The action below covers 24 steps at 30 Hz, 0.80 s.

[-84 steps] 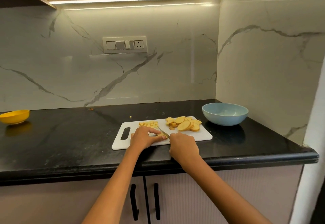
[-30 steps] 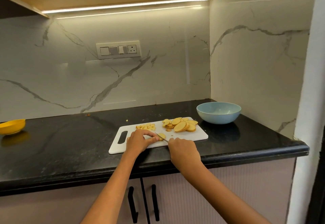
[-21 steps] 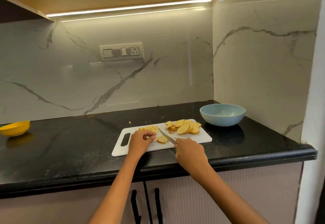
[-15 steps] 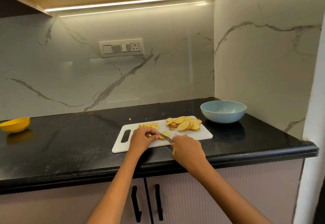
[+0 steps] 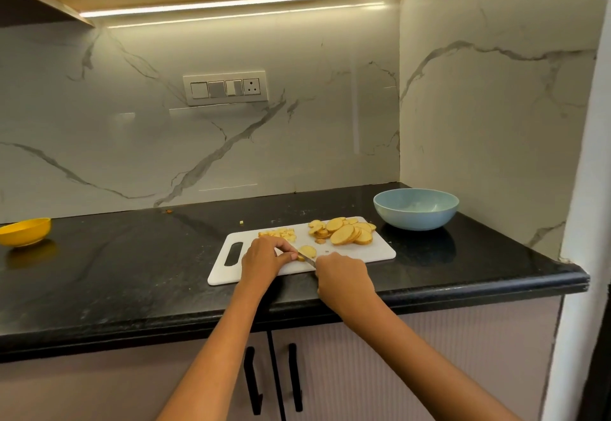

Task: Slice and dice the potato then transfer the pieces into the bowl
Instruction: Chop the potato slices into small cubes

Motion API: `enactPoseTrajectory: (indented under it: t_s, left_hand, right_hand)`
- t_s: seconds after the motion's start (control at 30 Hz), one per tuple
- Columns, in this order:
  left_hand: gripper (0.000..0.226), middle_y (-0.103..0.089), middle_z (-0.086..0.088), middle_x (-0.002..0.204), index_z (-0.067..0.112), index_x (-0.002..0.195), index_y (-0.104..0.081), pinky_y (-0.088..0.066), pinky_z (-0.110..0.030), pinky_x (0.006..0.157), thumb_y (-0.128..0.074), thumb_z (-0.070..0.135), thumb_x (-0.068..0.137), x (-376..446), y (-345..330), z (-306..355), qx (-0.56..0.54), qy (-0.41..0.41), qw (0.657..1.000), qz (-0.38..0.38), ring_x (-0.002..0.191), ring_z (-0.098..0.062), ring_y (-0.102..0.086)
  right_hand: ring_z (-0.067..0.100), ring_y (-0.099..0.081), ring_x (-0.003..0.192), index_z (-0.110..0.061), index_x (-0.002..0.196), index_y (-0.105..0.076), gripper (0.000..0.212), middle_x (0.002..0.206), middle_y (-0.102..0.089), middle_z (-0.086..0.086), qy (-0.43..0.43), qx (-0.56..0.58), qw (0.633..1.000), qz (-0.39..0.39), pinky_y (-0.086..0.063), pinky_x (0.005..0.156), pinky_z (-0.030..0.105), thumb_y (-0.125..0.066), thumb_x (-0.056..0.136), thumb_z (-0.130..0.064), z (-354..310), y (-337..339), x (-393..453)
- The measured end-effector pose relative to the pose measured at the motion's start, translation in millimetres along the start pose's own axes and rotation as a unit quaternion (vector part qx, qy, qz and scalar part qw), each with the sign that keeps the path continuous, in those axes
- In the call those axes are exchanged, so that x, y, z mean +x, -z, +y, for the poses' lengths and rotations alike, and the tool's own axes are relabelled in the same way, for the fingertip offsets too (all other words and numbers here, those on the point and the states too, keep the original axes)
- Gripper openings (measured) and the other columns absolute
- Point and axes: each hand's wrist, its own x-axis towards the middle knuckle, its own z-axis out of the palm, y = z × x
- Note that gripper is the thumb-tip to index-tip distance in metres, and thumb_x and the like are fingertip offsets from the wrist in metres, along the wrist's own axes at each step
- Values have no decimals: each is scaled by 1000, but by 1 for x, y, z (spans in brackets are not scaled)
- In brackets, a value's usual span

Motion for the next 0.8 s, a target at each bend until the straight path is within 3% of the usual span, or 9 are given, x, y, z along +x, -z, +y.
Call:
enactPoseTrajectory:
  t_s: [0.2, 0.3, 0.47, 0.53, 0.63, 0.73, 0.8]
  left_hand:
    - [3, -56, 16, 70, 23, 80, -73, -28, -18, 53, -70, 24, 82, -2, 1, -1, -10, -12, 1000, -4, 61, -2, -44]
    - [7, -60, 14, 74, 24, 77, -71, -33, -18, 57, -70, 19, 82, -2, 0, -2, -15, -34, 999, -3, 66, -3, -47]
    - [13, -62, 14, 86, 26, 89, -67, -35, -31, 80, -68, 15, 82, 1, -3, 1, 48, -57, 997, 11, 82, -9, -52]
    - [32, -62, 11, 106, 28, 108, -63, -34, -35, 89, -65, 9, 84, 6, -3, 1, 74, -78, 994, -36, 100, -12, -52]
    - [51, -49, 5, 133, 27, 127, -53, -32, -34, 105, -60, -2, 85, 24, 1, 8, 73, -97, 978, -168, 123, -16, -41]
    - [48, -50, 2, 135, 20, 127, -55, -36, -24, 100, -55, -6, 86, 39, 6, 18, 88, -111, 947, -288, 124, -17, -44]
    - [43, -53, 0, 131, 16, 123, -58, -38, -19, 92, -56, -5, 86, 45, 8, 23, 98, -107, 938, -315, 118, -17, -48]
  right_hand:
    - [23, -59, 100, -8, 120, -52, 24, 114, -59, 10, 7, -22, 999, 23, -38, 72, 27, -44, 98, -14, 1, -4, 1]
    - [22, -58, 98, -11, 117, -54, 23, 111, -59, 8, -27, 52, 998, 12, -39, 73, 28, -45, 98, -20, 8, -7, 9]
    - [18, -57, 86, -14, 105, -60, 24, 102, -63, 6, -98, 184, 977, 44, -43, 71, 29, -40, 99, -26, 35, -12, 24]
    - [19, -59, 89, -14, 110, -59, 27, 104, -65, 5, -99, 206, 971, 72, -44, 73, 29, -38, 100, -26, 39, -13, 28]
    - [19, -59, 93, -15, 118, -57, 29, 108, -64, 4, -99, 224, 964, 100, -45, 76, 31, -36, 101, -26, 43, -15, 33]
    - [19, -58, 97, -16, 121, -56, 31, 112, -63, 4, -99, 223, 964, 103, -45, 79, 32, -35, 101, -27, 43, -16, 36]
    - [19, -58, 98, -17, 123, -55, 31, 112, -63, 3, -101, 220, 965, 103, -45, 80, 31, -35, 101, -27, 43, -17, 37]
